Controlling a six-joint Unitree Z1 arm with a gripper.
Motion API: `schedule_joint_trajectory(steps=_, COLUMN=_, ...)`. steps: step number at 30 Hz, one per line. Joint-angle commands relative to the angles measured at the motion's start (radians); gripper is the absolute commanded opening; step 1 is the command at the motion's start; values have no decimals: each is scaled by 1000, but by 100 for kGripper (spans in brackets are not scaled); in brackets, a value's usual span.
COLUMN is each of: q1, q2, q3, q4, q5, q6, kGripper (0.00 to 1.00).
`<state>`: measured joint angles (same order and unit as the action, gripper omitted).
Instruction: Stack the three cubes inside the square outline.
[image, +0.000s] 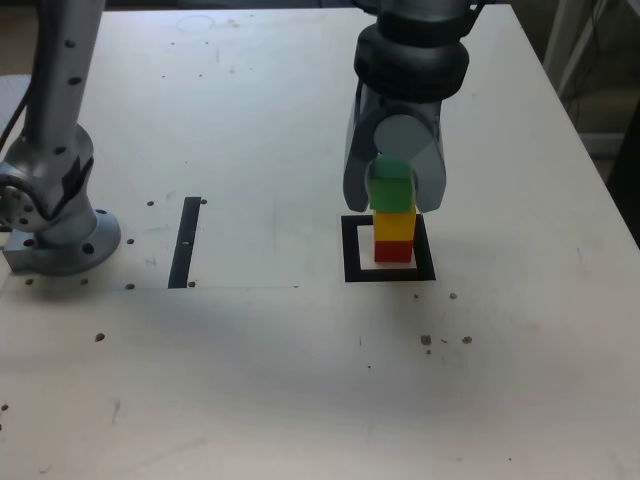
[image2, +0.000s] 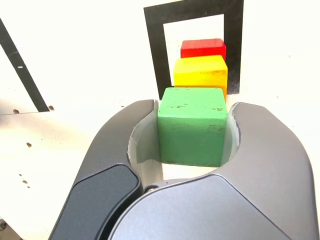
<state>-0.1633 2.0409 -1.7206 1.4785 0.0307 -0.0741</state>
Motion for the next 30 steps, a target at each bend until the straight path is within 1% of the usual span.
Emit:
schedule_joint_trajectory(steps=1, q1=4, q2=9, q3=-5, q4=-1, q5=2, q6=5, kGripper=30)
schedule_joint_trajectory(steps=8, q1=13, q2=13, q3=-16, q4=-3, q5=11, q6=15, kGripper=32)
schedule_joint_trajectory(steps=11, q1=15, q2=15, q3=-20, q4=-4, q5=10, q6=19, kGripper=38)
schedule_joint_trajectory(steps=13, q1=15, q2=16, q3=-23, q4=-4, q5=8, q6=23, kGripper=47)
schedule_joint_trajectory(steps=16, q1=16, q2=16, q3=-24, q4=-4, q5=6, q6=35, kGripper=65)
schedule_joint_trajectory(steps=18, q1=16, q2=16, q3=-21, q4=-4, q5=5, q6=41, kGripper=74)
schedule_joint_trajectory(steps=23, q1=16, q2=16, q3=-9, q4=0, q5=5, q6=43, kGripper=84)
schedule_joint_trajectory(steps=27, q1=16, q2=13, q3=-5, q4=9, q5=8, q6=43, kGripper=98)
schedule_joint_trajectory(steps=30, q1=16, q2=-5, q3=-7, q4=13, q5=12, q6=43, kGripper=99)
